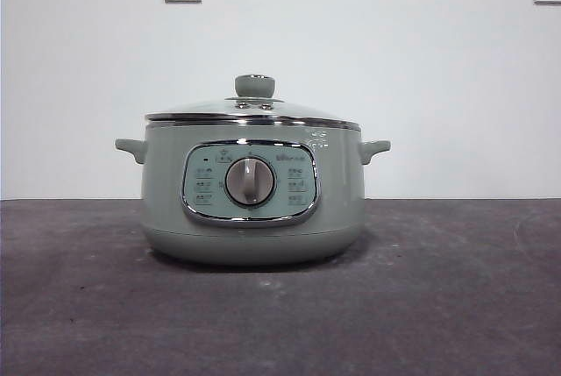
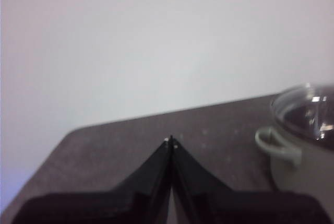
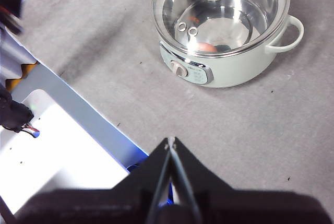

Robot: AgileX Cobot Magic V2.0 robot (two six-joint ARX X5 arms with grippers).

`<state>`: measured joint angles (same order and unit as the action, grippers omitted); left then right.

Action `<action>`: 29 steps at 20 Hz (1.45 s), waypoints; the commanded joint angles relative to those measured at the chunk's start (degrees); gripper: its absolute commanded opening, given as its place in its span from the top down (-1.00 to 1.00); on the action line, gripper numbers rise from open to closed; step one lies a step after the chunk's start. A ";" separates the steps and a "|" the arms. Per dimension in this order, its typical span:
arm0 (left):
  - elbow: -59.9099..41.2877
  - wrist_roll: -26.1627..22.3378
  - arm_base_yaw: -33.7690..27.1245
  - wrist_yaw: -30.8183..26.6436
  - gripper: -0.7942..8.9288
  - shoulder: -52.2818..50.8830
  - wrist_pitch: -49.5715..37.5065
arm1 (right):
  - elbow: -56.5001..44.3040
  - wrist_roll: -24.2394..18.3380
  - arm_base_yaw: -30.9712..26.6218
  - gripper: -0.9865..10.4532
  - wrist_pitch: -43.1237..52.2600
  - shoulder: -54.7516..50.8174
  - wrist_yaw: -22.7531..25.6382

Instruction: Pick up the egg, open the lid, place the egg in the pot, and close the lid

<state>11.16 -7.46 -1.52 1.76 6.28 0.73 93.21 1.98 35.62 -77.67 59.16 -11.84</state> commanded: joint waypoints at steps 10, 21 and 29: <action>-10.97 4.79 -0.52 -0.13 0.84 -6.14 9.86 | -0.04 0.44 0.07 0.83 -0.87 -0.07 0.17; -10.97 7.69 -0.52 -0.17 0.84 -6.12 9.62 | -0.02 0.44 0.07 0.83 -0.87 -0.07 0.17; -10.97 7.69 -0.52 -0.15 0.84 -6.12 9.62 | -0.04 -0.98 0.07 0.83 -0.81 -0.09 2.62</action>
<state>1.04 -0.34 -1.87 1.67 0.30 10.48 93.21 1.52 35.62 -77.67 59.16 -9.21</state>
